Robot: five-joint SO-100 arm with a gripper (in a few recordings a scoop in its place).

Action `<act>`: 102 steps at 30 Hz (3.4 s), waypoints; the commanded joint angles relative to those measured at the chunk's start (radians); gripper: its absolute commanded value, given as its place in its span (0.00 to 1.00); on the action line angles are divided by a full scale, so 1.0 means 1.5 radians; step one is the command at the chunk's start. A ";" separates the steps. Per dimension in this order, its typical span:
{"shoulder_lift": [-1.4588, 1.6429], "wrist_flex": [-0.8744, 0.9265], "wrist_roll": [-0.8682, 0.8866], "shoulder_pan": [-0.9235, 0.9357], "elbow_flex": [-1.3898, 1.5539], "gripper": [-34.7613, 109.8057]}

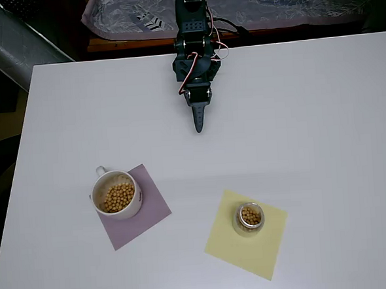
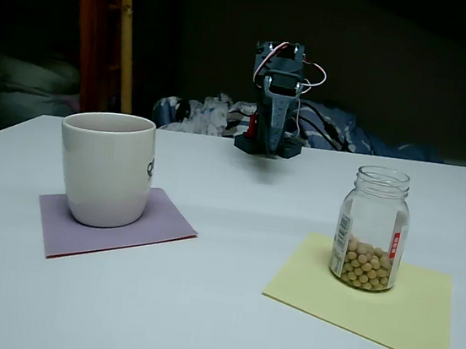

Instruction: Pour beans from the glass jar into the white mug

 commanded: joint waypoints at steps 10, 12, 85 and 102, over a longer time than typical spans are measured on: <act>-0.017 0.030 -0.320 0.129 -0.162 0.55; -0.191 0.027 -0.336 0.131 -0.281 0.62; -1.621 -1.199 -0.868 -0.127 -0.831 0.30; -1.267 -0.863 -0.497 -0.021 -0.771 0.24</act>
